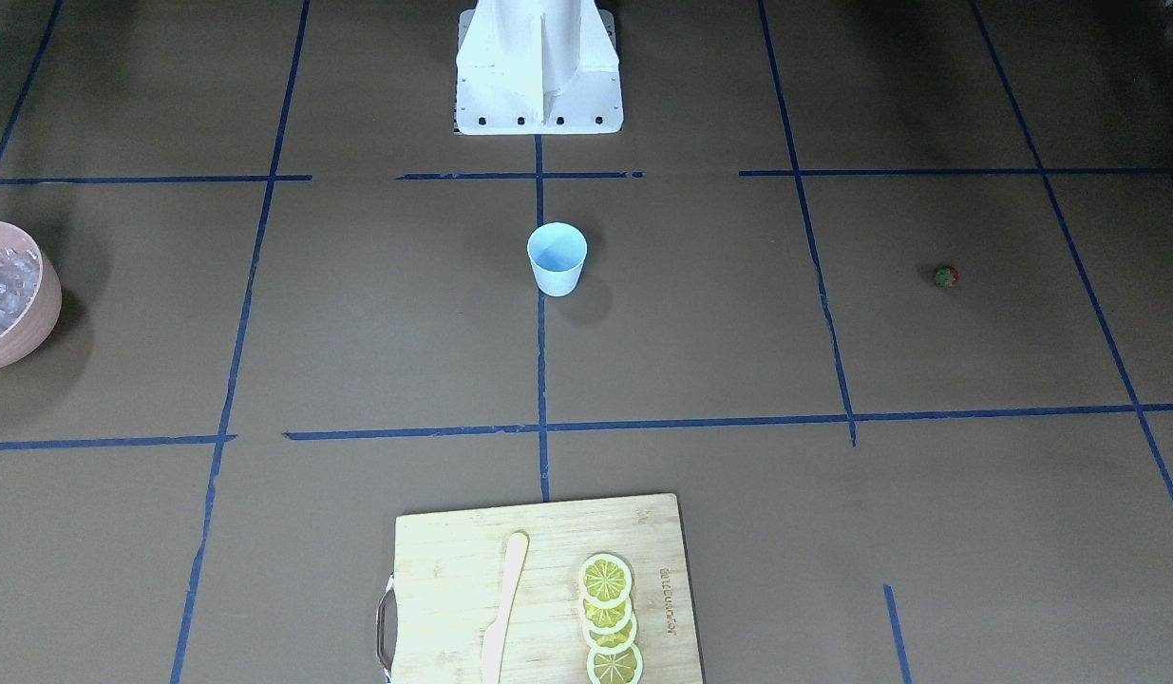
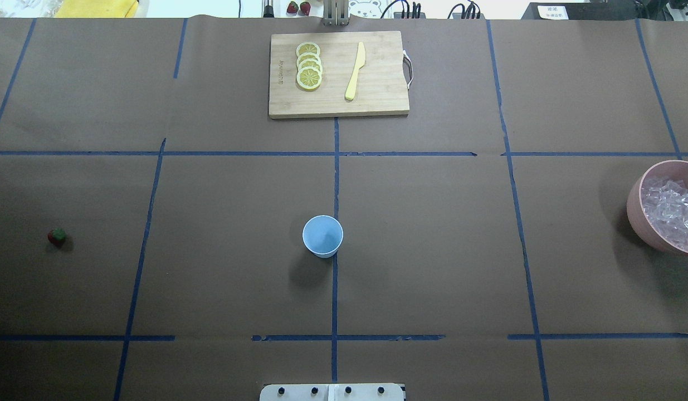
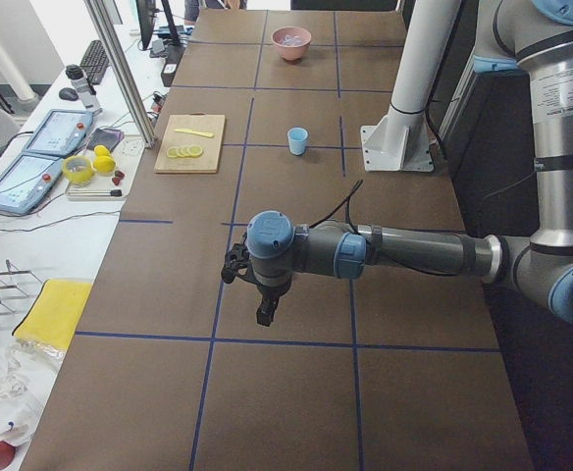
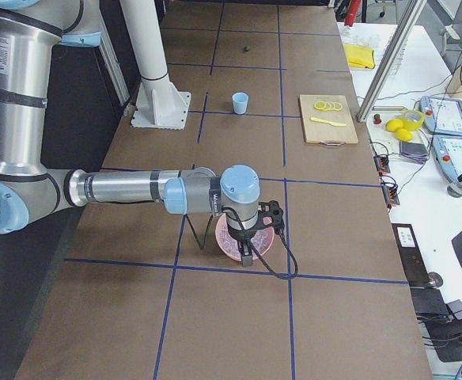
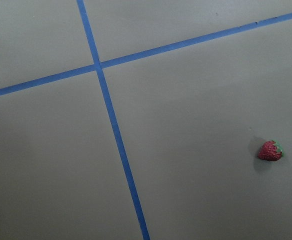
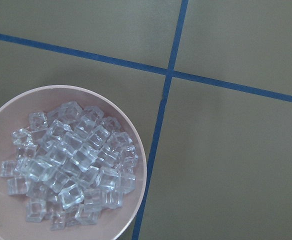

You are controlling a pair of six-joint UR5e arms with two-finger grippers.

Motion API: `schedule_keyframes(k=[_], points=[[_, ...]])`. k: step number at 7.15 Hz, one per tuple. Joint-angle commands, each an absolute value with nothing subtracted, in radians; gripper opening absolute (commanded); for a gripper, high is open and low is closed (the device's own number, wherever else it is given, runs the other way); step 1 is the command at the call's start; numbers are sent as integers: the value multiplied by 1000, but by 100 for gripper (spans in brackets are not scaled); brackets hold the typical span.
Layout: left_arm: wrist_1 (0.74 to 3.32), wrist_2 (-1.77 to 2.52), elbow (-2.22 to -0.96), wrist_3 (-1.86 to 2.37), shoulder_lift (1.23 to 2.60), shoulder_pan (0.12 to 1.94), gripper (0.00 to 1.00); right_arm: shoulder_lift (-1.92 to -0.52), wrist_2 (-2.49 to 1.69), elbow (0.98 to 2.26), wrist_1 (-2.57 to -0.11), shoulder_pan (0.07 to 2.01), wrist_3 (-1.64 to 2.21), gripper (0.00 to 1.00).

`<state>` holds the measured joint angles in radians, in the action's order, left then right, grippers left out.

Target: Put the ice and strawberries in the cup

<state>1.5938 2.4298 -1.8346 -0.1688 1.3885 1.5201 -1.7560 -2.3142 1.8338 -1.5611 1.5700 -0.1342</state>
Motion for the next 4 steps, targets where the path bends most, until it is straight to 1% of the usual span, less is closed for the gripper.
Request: schedule_keyframes(k=[1, 4], points=[[1588, 2424, -1844, -164, 1399, 1523, 100, -1756, -2315, 1835, -1559, 1572, -133, 100], [1592, 2424, -1848, -163, 1390, 1523, 100, -1756, -2322, 1835, -1555, 1569, -124, 100]])
